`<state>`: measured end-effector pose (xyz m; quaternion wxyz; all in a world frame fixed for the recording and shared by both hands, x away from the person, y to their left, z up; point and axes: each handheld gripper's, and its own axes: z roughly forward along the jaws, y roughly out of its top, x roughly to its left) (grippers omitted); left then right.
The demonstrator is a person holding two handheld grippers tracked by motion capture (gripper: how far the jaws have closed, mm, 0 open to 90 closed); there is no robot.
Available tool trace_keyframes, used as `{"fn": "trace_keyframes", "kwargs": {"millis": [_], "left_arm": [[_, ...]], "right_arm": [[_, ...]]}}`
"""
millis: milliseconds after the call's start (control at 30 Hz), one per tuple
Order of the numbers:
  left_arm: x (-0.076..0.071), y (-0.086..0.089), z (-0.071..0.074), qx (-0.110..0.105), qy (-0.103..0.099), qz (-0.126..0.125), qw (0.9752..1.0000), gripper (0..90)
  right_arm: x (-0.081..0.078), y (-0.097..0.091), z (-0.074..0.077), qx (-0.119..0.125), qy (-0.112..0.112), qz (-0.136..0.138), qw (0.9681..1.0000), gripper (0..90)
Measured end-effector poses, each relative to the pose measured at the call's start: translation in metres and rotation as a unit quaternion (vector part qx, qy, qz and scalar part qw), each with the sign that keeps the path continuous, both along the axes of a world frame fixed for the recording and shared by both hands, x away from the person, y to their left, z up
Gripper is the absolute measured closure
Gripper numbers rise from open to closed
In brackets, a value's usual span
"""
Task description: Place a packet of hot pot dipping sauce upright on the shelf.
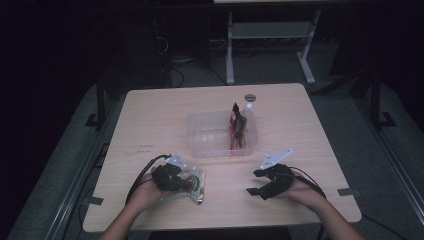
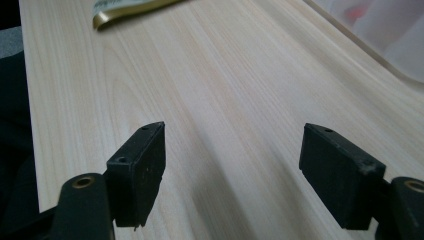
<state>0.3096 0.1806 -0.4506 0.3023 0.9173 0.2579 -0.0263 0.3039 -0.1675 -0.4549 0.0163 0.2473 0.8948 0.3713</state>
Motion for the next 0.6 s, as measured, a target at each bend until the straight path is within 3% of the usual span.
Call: {"fn": "trace_keyframes", "kwargs": {"millis": [200,367,467,533,600], "left_arm": [[-0.008,-0.019,-0.002,-0.009,0.008,-0.036,0.9993,89.9],[-0.012,-0.030,-0.001,-0.009,0.003,-0.056,0.9984,89.8],[-0.014,-0.028,0.003,-0.006,-0.002,-0.056,0.9984,89.8],[-0.017,-0.022,0.008,-0.016,-0.006,-0.045,0.9988,89.8],[-0.021,-0.012,0.014,-0.021,-0.014,-0.028,0.9993,89.8]], "right_arm": [[-0.001,0.004,0.000,-0.002,0.007,0.001,1.0000,26.1],[-0.001,0.006,0.001,0.000,0.006,0.000,1.0000,26.4],[0.001,0.007,0.003,0.003,0.006,-0.003,1.0000,29.4],[0.003,0.008,0.004,0.005,0.013,-0.005,0.9999,33.6],[0.005,0.009,0.006,0.016,0.017,-0.005,0.9997,43.0]]}}
